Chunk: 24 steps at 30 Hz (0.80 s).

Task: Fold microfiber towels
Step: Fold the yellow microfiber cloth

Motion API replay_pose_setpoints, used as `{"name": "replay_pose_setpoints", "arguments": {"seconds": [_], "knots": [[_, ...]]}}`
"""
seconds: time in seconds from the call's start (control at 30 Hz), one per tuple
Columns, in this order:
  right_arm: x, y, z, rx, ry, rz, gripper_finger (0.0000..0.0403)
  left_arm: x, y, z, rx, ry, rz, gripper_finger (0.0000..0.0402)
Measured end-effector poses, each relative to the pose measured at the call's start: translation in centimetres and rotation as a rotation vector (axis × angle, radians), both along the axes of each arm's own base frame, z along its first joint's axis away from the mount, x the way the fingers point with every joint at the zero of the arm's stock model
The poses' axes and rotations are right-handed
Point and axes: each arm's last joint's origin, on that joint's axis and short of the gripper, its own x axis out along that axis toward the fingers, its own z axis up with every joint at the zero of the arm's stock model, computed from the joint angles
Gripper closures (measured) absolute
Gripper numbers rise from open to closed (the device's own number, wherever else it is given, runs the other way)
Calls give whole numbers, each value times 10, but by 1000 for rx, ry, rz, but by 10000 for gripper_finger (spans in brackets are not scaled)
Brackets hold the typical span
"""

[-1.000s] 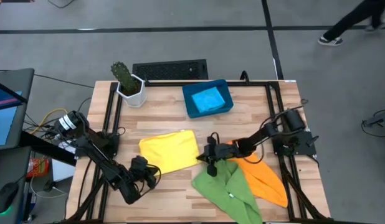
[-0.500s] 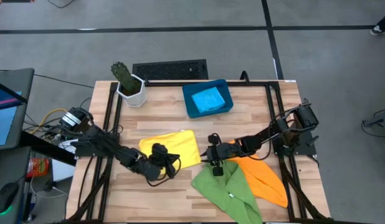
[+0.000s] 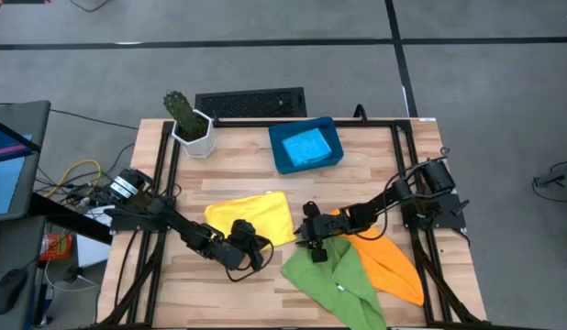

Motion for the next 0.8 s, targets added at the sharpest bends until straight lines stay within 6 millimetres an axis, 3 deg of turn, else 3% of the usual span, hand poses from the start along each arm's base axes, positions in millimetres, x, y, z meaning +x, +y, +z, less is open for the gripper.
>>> {"name": "replay_pose_setpoints", "arguments": {"seconds": [0.23, 0.63, 0.8], "knots": [[7, 2, -6, -1, 13, -14, 246, -2, -1, -3, -21, 52, -45, 401], [5, -1, 4, -6, 28, -19, 386, -11, -3, -11, -39, 154, -65, 401], [18, 6, 17, -17, -7, 12, 386, -11, -3, -11, -35, 154, -62, 401]]}}
